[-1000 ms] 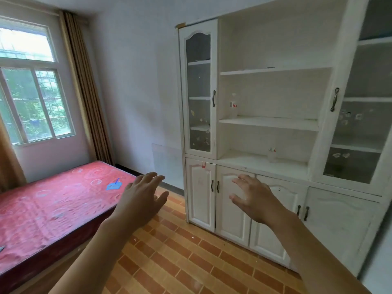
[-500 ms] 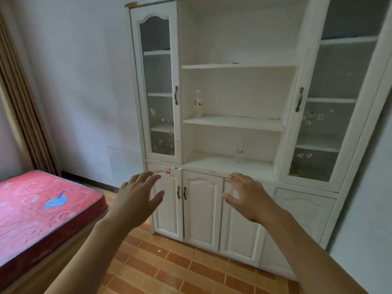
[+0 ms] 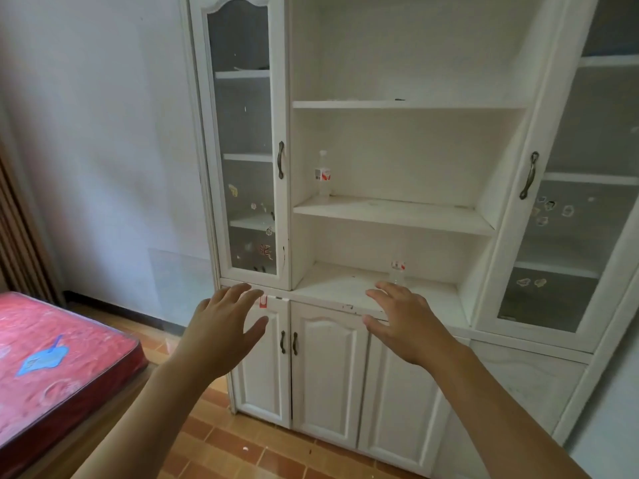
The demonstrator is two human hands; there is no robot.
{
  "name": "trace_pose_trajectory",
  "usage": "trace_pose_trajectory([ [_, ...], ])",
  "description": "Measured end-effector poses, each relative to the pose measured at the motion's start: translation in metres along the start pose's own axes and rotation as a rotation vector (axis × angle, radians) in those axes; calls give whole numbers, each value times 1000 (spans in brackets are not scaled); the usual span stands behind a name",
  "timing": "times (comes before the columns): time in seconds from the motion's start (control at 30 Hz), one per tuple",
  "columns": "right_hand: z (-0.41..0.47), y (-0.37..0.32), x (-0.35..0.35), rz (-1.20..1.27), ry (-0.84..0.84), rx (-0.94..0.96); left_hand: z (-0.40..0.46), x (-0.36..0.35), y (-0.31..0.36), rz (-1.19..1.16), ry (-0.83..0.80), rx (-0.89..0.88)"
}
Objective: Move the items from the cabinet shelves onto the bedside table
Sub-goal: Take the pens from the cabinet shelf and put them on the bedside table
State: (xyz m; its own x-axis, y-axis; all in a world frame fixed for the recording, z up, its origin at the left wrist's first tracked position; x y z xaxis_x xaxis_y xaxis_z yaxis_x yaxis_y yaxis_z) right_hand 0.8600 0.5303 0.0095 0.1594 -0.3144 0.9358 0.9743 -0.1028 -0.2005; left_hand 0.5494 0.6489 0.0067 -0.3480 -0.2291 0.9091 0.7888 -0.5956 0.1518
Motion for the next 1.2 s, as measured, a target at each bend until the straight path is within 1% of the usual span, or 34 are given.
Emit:
trace_pose_trajectory([
  [0.4, 147, 34, -37, -2, 19, 78, 119, -50, -34, -3, 13, 24],
  [0.6, 249, 69, -58, -2, 16, 139, 204, -88, -47, -6, 17, 72],
  [0.73, 322, 93, -63, 13, -3, 178, 263, -107, -55, -21, 52, 96],
  [0.87, 394, 110, -68, -8, -3, 257, 317, -121, -62, 1, 91, 127],
  [1.0, 454, 115, -78, 10, -13, 329, 349, -140, -72, 2, 95, 156],
  [1.1, 489, 113, -90, 23, -16, 357, 370, -146, -87, 21, 84, 155],
  [1.2, 519, 109, -103, 30, -4, 370, 399, -147, -106, 31, 106, 150],
])
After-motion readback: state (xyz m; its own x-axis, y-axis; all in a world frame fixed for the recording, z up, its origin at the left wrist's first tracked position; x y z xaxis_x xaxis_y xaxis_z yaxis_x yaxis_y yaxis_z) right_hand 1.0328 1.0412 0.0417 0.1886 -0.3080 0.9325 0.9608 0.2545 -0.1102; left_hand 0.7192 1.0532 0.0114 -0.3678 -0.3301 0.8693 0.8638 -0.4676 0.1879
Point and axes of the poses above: each hand's wrist, its own z-axis towards the middle knuckle, its own x-axis out of the back of the hand, y = z × x, the point moved 1 cm from there along z, towards the middle knuckle, and after that the axes turned 1 degree about x, right-handed, at the moved point
